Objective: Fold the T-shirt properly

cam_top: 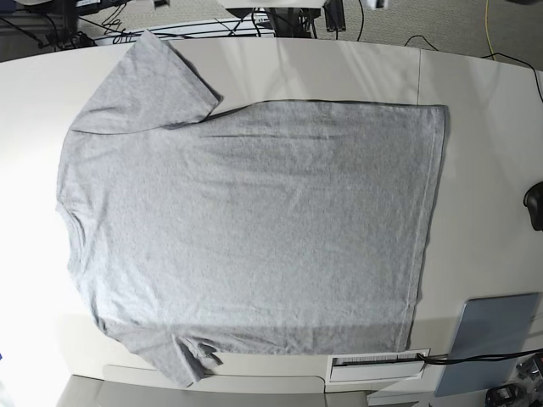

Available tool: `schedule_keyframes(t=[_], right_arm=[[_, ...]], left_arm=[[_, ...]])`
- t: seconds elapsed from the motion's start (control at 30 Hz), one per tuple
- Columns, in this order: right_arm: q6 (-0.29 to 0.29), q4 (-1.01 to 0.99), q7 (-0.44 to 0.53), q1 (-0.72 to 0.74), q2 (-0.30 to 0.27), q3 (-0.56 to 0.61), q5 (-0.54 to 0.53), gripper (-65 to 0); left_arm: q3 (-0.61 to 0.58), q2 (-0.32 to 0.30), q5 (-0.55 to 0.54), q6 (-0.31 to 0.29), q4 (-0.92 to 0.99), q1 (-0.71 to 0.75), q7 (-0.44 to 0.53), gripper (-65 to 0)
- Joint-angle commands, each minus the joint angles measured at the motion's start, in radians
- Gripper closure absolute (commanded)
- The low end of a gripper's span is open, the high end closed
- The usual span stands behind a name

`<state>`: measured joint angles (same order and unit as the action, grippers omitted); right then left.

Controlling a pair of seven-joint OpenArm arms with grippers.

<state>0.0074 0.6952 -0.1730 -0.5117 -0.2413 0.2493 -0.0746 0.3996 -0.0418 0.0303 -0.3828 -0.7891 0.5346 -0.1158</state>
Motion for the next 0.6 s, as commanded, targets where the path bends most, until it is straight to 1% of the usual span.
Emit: schedule_keyframes(t=[0.0, 0.07, 0.13, 0.27, 0.3, 0.37, 0.43, 0.57], right_arm=[[-0.001, 0.06, -0.003, -0.048, -0.028, -0.001, -0.004, -16.1], [-0.002, 0.197, -0.033, -0.134, -0.072, -0.001, -0.009, -16.1], [-0.005, 0.34, -0.061, -0.22, -0.121, -0.001, -0.028, -16.1], [-0.006, 0.631, -0.068, -0.393, -0.238, -0.003, -0.061, -16.1], [-0.016, 0.701, -0.071, -0.433, -0.269, -0.003, -0.06, -16.1], [-0.074, 0.838, -0.085, -0.506, -0.329, -0.003, -0.057, -16.1], [-0.146, 0.962, -0.111, -0.561, -0.386, -0.003, -0.021, -16.1], [-0.289, 1.172, -0.185, -0.64, -0.475, -0.003, 0.166, -16.1]], left_arm=[[0.002, -0.009, -0.022, -0.012, -0.061, 0.05, -0.011, -26.2], [0.002, -0.012, -0.055, -0.011, -0.186, 0.12, -0.055, -26.2], [0.002, -0.015, -0.061, -0.011, -0.312, 0.188, -0.08, -26.2], [0.002, -0.04, -0.061, -0.011, -0.574, 0.32, -0.087, -26.2], [0.002, -0.05, -0.06, -0.011, -0.641, 0.351, -0.087, -26.2], [0.002, -0.077, -0.038, -0.012, -0.776, 0.403, -0.088, -26.2], [0.002, -0.111, -0.002, -0.012, -0.906, 0.446, -0.088, -26.2], [0.002, -0.207, 0.073, -0.002, -1.145, 0.505, -0.088, -26.2]])
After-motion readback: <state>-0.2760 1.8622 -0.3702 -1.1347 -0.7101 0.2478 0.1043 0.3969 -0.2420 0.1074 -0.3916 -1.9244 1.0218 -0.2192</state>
